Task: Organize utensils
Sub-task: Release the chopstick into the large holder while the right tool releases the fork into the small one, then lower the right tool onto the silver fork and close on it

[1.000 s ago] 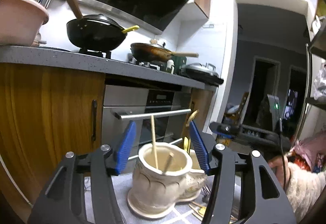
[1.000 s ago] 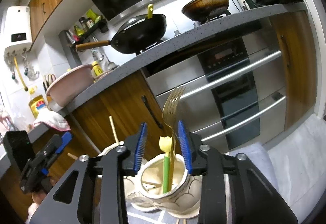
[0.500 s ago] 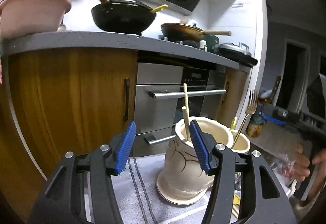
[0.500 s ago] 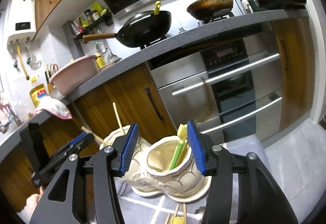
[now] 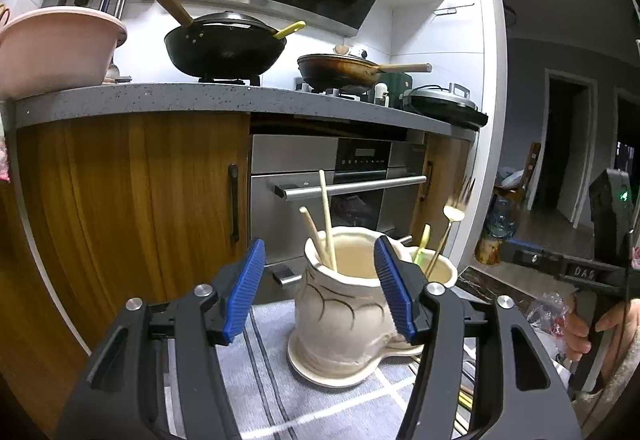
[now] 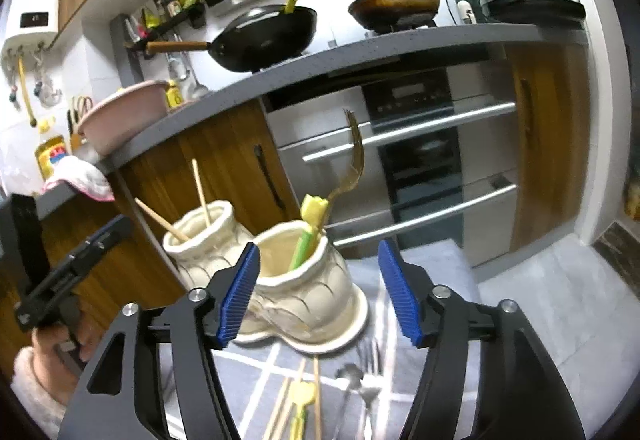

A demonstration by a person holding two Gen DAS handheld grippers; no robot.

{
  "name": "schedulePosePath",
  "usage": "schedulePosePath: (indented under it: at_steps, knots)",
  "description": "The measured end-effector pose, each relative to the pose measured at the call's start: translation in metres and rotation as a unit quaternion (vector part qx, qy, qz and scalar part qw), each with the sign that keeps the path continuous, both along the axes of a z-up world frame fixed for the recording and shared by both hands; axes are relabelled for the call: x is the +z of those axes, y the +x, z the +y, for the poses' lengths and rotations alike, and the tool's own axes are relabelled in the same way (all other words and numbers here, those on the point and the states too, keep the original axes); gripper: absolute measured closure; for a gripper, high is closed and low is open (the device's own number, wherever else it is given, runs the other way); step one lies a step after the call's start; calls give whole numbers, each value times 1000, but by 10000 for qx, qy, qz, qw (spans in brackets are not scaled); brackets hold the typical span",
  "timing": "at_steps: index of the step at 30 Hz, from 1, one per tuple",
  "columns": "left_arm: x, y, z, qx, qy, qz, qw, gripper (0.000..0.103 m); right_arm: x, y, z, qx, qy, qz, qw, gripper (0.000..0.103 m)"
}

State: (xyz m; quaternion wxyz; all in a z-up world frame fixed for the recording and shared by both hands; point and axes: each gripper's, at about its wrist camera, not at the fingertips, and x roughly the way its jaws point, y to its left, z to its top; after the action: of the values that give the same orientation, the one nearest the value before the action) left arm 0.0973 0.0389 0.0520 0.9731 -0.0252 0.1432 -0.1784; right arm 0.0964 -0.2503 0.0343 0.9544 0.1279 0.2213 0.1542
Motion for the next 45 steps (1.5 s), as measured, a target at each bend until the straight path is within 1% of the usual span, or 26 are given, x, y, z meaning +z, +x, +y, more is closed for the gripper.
schedulePosePath:
  at_steps: [1,2,3,4,5,6,7,10,14,20,24,26,29,32,34,36,37,39,40,42,45]
  knots:
    - [0,-3,0,7,-23,8,10000,42,-3,-3,-1,-18,-52,35,10000,33]
    - [0,-6,-1,9,-34,18,10000,40,-5,-5,-1,-44,-112,60,9999,28]
    - [-1,-11,-3,5,-31,44,10000,37,-8,-7,-2,-73,-179,89,9998,23]
    - [-2,-14,-5,12,-20,52,10000,29,-9,-8,-2,-95,-242,124,9996,23]
    - [-2,-17,-6,30,-6,47,10000,25,-11,-10,-2,-119,-305,167,9993,21]
    - [-4,-22,-8,64,27,31,10000,17,-14,-11,-3,-145,-354,207,9991,18]
    - [-6,-25,-10,83,53,33,9999,12,-17,-12,-4,-171,-395,245,9988,17]
    - [-14,-33,-18,95,141,196,9997,6,-26,-14,-7,-261,-551,404,9973,14]
    - [-30,-38,-30,65,267,553,9981,6,-38,-17,-12,-344,-769,629,9945,13]
    - [-48,-46,-46,6,361,986,9945,6,-59,-23,-15,-293,-1026,1004,9892,13]
    - [-63,-49,-60,156,524,1233,9909,6,-72,-23,-15,-300,-1145,1244,9852,13]
    - [-70,-48,-67,162,666,1370,9882,6,-77,-23,-15,-314,-1245,1351,9825,13]
    - [-77,-49,-78,227,917,1459,9848,6,-83,-23,-13,-283,-1355,1466,9795,13]
    - [-82,-50,-84,245,1021,1586,9817,6,-89,-21,-11,-230,-1434,1604,9763,13]
    - [-89,-50,-87,269,1055,1741,9787,6,-94,-19,-8,-139,-1447,1721,9743,18]
    - [-95,-48,-90,263,1108,1904,9751,6,-96,-18,-2,-30,-1520,1750,9728,31]
    - [-98,-47,-92,237,1148,1967,9734,6,-96,-17,1,5,-1574,1749,9719,34]
    - [-101,-48,-95,226,1236,1980,9721,6,-97,-16,8,113,-1672,1777,9697,46]
    - [-103,-48,-96,206,1270,1992,9715,6,-98,-16,11,172,-1708,1789,9688,49]
    - [-104,-49,-98,175,1317,2022,9703,6,-100,-14,17,252,-1794,1842,9661,61]
    - [-106,-49,-100,138,1344,2075,9689,6,-104,-10,26,394,-1915,1934,9615,76]
